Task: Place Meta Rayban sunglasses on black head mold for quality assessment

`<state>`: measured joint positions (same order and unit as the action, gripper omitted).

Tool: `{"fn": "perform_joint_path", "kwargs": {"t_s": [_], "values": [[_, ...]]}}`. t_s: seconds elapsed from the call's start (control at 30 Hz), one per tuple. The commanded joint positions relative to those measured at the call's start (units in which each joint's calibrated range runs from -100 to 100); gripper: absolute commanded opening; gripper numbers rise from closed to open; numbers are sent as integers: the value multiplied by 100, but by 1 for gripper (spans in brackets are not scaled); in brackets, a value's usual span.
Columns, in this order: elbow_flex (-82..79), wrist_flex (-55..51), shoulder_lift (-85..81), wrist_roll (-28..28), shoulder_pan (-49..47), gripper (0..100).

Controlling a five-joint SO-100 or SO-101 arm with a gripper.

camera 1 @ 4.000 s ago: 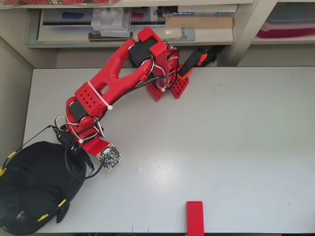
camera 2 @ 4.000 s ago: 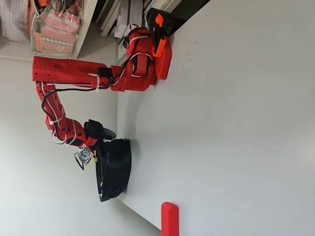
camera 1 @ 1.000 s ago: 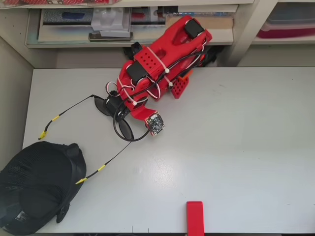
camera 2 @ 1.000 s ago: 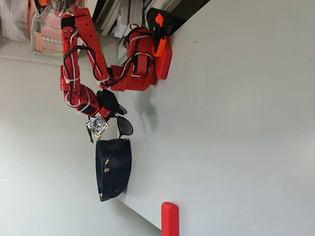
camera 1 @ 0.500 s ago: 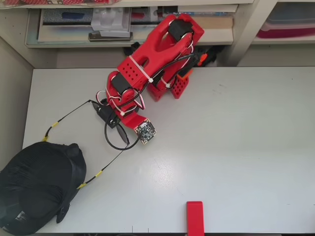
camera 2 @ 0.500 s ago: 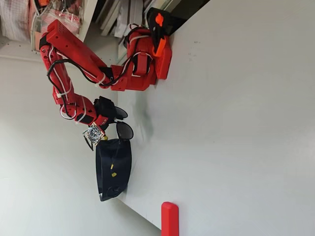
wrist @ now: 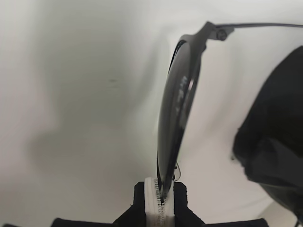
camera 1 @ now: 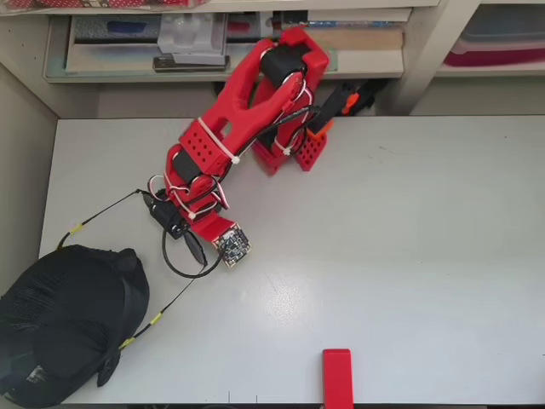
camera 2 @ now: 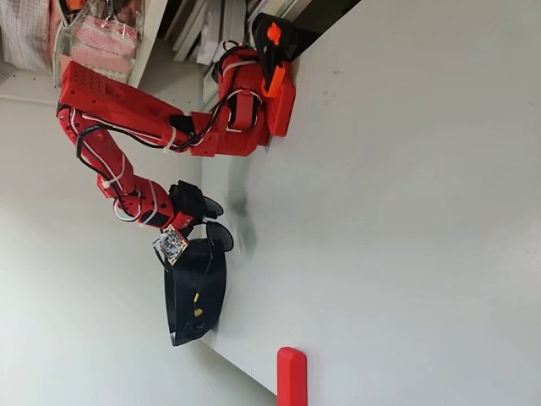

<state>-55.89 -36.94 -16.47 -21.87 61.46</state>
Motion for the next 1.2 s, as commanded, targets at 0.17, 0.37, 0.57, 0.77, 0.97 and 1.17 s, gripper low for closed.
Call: {"fn": "perform_joint_path", "kwargs": {"t_s": [0.17, 0.37, 0.57, 0.77, 0.97, 1.17], "values": [[675, 142, -70, 214, 17, 0], [639, 142, -78, 303, 17, 0], [566, 142, -331, 329, 17, 0], [284, 142, -888, 386, 87, 0], [266, 142, -837, 386, 87, 0], [-107, 133, -1234, 393, 211, 0]]}}
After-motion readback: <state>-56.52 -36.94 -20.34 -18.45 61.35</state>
